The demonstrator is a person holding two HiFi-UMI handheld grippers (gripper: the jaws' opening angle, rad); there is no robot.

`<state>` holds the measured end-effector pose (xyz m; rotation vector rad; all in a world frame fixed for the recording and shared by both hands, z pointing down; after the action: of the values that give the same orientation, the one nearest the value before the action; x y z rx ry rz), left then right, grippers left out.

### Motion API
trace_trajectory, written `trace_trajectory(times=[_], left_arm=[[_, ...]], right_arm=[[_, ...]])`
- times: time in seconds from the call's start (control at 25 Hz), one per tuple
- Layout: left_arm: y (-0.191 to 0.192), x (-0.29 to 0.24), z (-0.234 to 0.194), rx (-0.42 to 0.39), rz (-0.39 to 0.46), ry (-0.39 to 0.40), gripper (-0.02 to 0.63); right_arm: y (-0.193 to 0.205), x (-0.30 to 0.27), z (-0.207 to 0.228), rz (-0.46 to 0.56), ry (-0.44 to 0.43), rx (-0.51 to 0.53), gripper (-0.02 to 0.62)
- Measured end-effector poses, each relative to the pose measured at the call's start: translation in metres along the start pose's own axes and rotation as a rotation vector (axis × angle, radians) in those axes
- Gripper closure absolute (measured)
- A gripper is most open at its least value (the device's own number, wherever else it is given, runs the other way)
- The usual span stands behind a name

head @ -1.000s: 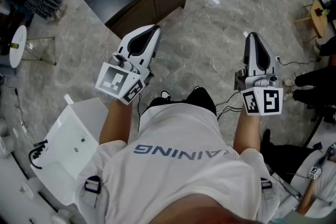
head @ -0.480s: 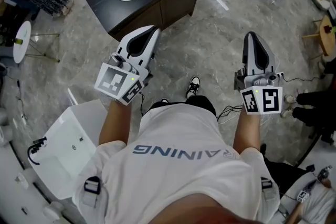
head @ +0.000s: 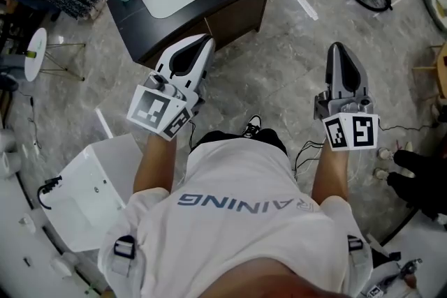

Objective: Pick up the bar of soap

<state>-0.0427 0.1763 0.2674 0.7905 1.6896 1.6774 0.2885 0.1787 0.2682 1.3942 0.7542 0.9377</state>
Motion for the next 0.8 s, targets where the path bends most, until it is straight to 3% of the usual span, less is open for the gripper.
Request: trace_trajectory(times=[0.4, 0.8], left_arm=[[0.000, -0.074, 0.000, -0.007, -0.015, -0.049, 0.598], [0.012, -0.135, -0.059, 0.013, -0.003, -0.037, 0.598]], right_arm=[[0.015, -0.047, 0.076, -0.018, -0.060, -0.044, 0.583], [0.026, -0.116, 0.104, -0.040, -0.056, -0.021, 0.583]])
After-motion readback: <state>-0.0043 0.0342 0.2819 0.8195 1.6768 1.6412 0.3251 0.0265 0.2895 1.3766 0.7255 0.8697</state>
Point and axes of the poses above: the fingertips, and each gripper's own axes: x backward along the fingers, z to its right, y out of its underside, the point moved 9 cm from there along x, backward along the fingers, and after that the axes turned 3 degrees about -x, right-handed, at the moved point
